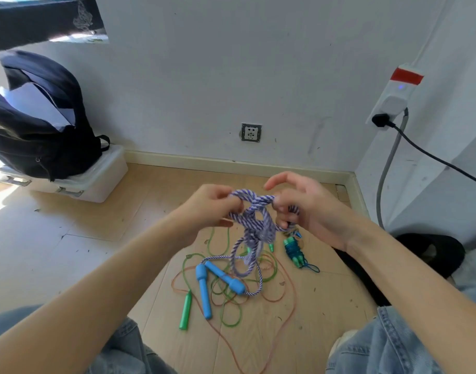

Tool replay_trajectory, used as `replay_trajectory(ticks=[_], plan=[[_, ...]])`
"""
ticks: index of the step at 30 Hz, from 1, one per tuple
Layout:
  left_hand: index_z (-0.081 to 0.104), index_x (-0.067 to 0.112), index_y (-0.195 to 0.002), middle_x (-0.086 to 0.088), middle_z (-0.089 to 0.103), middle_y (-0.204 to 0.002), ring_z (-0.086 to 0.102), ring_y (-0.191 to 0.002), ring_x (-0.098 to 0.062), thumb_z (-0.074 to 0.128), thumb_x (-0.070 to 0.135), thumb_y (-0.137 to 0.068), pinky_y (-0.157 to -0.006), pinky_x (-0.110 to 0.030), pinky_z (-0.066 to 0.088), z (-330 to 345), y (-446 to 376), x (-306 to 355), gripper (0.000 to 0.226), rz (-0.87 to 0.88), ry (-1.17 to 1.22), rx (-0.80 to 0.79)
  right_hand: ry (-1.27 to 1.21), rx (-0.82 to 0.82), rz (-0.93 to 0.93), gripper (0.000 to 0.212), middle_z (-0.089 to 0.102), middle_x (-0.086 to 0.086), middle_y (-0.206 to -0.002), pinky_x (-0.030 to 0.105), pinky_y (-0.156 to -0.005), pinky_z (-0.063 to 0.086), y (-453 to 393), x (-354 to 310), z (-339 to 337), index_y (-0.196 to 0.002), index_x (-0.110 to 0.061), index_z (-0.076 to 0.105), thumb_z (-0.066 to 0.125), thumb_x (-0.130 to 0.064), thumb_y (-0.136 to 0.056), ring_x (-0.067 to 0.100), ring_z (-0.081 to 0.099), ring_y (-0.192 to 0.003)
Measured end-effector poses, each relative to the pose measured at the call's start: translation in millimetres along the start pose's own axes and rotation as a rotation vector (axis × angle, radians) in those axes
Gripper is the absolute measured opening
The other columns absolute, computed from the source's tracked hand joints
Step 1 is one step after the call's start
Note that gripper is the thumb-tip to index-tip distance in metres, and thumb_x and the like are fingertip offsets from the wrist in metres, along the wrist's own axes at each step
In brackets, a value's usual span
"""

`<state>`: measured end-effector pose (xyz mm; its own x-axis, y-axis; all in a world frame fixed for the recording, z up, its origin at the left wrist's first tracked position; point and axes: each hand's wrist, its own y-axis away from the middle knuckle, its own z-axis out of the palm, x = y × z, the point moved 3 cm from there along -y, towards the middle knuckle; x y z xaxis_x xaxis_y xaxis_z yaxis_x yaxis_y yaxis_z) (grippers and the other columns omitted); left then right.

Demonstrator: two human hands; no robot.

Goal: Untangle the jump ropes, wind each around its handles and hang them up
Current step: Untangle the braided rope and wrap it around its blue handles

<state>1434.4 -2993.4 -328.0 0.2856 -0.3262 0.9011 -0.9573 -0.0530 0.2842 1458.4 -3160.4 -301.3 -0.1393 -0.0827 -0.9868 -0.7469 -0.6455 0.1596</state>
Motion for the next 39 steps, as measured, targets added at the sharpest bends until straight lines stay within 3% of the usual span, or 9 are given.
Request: replay_trajectory(ticks=[4, 8, 12, 15, 21, 25, 29, 35, 39], plan=[[0.057, 0.008, -0.066, -0.004, 0.062, -0.07, 0.065, -0.065, -0.015, 0.043, -0.005, -0.079, -0.071, -0.026, 0.058, -9.6, 4.5, 11.6, 0.022, -0.105, 0.578, -0.138, 0.563, 0.048, -0.076, 0.018, 0.066, 0.001, -0.067, 0.019, -0.044, 0.042, -1.5, -6.1, 0.2, -0.086, -0.016, 0.057, 0.072, -0.021, -0.077, 0.007, 0.052, -0.047], [0.057, 0.015, -0.058, 0.0, 0.058, -0.06, 0.063, -0.066, -0.015, 0.05, 0.005, -0.064, -0.07, -0.026, 0.057, -16.0, 12.7, 29.4, 0.014, 0.016, 0.865, -0.407, 0.133, 0.221, -0.143, 0.019, 0.042, -0.011, -0.044, 0.018, -0.037, 0.034, -5.2, -6.2, -11.8, -0.08, -0.011, 0.056, 0.059, -0.029, -0.084, 0.004, 0.032, -0.036], [0.057, 0.01, -0.074, 0.004, 0.045, -0.04, 0.057, -0.05, -0.011, 0.058, 0.03, -0.085, -0.059, -0.018, 0.05, 6.4, 17.4, 15.8, 0.023, -0.059, 0.244, -0.526, -0.39, 0.549, -0.063, 0.021, 0.038, -0.007, -0.045, 0.018, -0.037, 0.039, -5.6, 7.8, -32.2, -0.075, -0.012, 0.047, 0.048, -0.018, -0.096, 0.005, 0.03, -0.033], [0.055, 0.004, -0.078, 0.006, 0.042, -0.036, 0.056, -0.046, -0.007, 0.055, 0.032, -0.09, -0.054, -0.015, 0.048, 13.9, 11.5, 4.6, 0.03, -0.069, 0.025, -0.371, -0.255, 0.482, -0.046, 0.021, 0.047, 0.002, -0.059, 0.021, -0.038, 0.04, -6.9, 13.2, -31.1, -0.076, -0.008, 0.049, 0.045, -0.014, -0.096, 0.007, 0.033, -0.032], [0.052, 0.012, -0.069, 0.007, 0.046, -0.038, 0.055, -0.04, -0.006, 0.048, 0.024, -0.095, -0.055, -0.022, 0.055, -27.2, 0.6, 1.1, 0.029, -0.163, 0.949, 0.01, 0.398, -0.2, 0.122, 0.026, 0.053, 0.004, -0.052, 0.027, -0.056, 0.053, 4.2, 10.3, -2.2, -0.078, -0.011, 0.064, 0.061, -0.035, -0.086, 0.008, 0.042, -0.034], [0.053, 0.006, -0.075, 0.009, 0.041, -0.035, 0.052, -0.034, -0.006, 0.045, 0.018, -0.097, -0.043, -0.018, 0.05, -44.9, -2.1, 4.6, 0.026, -0.122, 1.171, 0.21, -0.135, 0.234, -0.059, 0.032, 0.047, -0.001, -0.044, 0.025, -0.059, 0.056, -2.6, 1.5, -8.7, -0.069, -0.007, 0.054, 0.051, -0.031, -0.089, 0.005, 0.034, -0.029], [0.06, 0.004, -0.085, 0.011, 0.035, -0.04, 0.034, -0.03, -0.002, 0.054, 0.019, -0.09, -0.037, -0.014, 0.041, -25.3, 3.3, 11.7, 0.017, -0.142, 0.858, -0.017, -0.518, 0.646, -0.106, 0.028, 0.059, 0.0, -0.049, 0.024, -0.047, 0.051, -7.2, 5.1, -35.1, -0.077, -0.006, 0.053, 0.043, -0.023, -0.098, 0.008, 0.042, -0.033], [0.062, 0.021, -0.111, 0.002, 0.059, -0.083, 0.045, -0.04, -0.003, 0.063, 0.02, -0.085, -0.03, -0.012, 0.023, 16.6, 21.6, -1.1, 0.026, -0.178, 0.236, -0.397, -0.44, 0.317, -0.066, 0.016, 0.067, -0.005, -0.086, 0.015, -0.033, 0.028, -7.6, 3.5, -15.5, -0.085, -0.013, 0.057, 0.05, -0.026, -0.092, 0.003, 0.025, -0.032], [0.064, 0.024, -0.102, 0.013, 0.057, -0.065, 0.039, -0.043, -0.002, 0.067, 0.023, -0.082, -0.035, -0.012, 0.025, 22.6, 19.9, -1.5, 0.02, -0.077, 0.154, -0.374, -0.424, 0.22, -0.062, 0.019, 0.07, -0.001, -0.089, 0.014, -0.032, 0.024, -7.5, 4.6, -9.6, -0.083, -0.01, 0.059, 0.049, -0.024, -0.091, 0.002, 0.023, -0.03]])
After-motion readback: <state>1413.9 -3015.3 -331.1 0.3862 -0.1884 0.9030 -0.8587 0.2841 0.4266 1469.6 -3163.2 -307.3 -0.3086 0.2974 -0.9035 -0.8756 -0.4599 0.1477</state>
